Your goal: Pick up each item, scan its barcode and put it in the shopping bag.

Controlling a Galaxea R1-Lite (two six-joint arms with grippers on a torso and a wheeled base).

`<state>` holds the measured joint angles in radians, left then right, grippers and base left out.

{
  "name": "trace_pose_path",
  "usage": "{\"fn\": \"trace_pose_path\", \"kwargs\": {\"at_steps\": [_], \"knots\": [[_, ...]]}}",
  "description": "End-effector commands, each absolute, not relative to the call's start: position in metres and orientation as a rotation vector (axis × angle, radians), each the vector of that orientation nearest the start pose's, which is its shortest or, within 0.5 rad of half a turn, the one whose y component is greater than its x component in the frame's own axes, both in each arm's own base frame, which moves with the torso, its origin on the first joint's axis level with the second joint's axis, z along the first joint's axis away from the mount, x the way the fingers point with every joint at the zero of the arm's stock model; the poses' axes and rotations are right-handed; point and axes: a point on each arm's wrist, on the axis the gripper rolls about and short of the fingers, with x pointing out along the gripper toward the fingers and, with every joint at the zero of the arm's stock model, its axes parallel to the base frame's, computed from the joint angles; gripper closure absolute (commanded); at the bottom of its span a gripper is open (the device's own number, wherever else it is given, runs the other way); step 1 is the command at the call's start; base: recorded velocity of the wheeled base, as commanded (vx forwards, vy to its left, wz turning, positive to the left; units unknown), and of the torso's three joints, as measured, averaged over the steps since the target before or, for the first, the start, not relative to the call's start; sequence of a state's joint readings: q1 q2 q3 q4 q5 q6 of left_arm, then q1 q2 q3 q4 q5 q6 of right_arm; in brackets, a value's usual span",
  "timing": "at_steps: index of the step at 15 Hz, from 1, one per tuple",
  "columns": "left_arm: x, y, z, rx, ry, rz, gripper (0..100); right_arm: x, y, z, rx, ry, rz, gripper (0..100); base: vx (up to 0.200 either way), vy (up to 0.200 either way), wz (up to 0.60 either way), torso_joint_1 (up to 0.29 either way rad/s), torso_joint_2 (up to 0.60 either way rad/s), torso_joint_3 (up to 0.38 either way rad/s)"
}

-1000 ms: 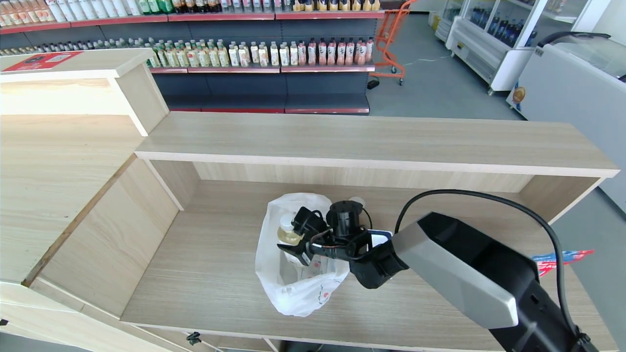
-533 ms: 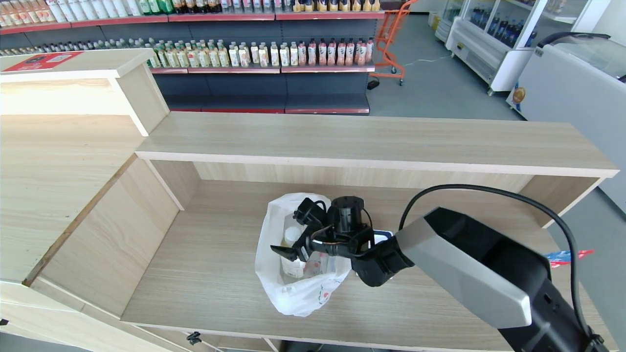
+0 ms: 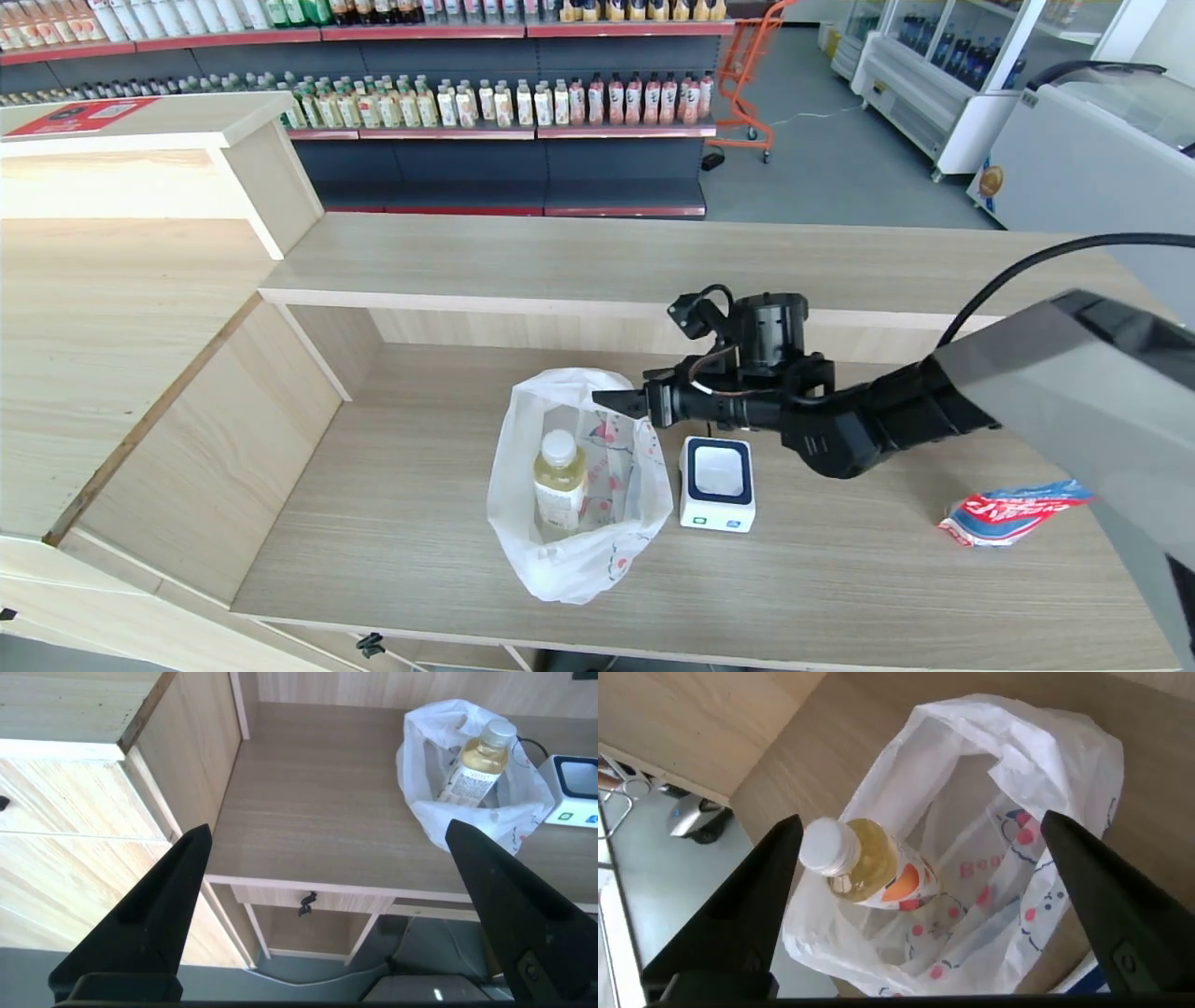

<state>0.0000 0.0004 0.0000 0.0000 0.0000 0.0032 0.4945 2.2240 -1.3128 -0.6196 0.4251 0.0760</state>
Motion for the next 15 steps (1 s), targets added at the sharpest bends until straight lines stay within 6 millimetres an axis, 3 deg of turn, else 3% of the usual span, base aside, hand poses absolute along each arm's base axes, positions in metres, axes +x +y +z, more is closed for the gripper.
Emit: {"fn": "trace_pose_path", "kwargs": {"at_steps": [1,2,4,8,13,15], "knots": [[-0.023,0.000,0.075,0.003,0.000,0.000,0,0.318,0.140,0.200,0.169,0.394,0.836,0,0.000,0.000,0.00,0.000,0.00,0.000],[-0.023,0.000,0.075,0.003,0.000,0.000,0,0.292,0.123,0.217,0.184,0.422,0.823,0,0.000,0.000,0.00,0.000,0.00,0.000],[-0.023,0.000,0.075,0.003,0.000,0.000,0,0.263,0.096,0.236,0.200,0.469,0.758,0,0.000,0.000,0.00,0.000,0.00,0.000],[-0.023,0.000,0.075,0.003,0.000,0.000,0,0.242,0.052,0.254,0.220,0.457,0.558,0,0.000,0.000,0.00,0.000,0.00,0.000],[-0.023,0.000,0.075,0.003,0.000,0.000,0,0.234,0.042,0.256,0.220,0.451,0.493,0,0.000,0.000,0.00,0.000,0.00,0.000],[-0.023,0.000,0.075,0.003,0.000,0.000,0,0.227,0.039,0.251,0.219,0.459,0.463,0,-0.200,0.000,0.00,-0.002,0.00,0.005]]}}
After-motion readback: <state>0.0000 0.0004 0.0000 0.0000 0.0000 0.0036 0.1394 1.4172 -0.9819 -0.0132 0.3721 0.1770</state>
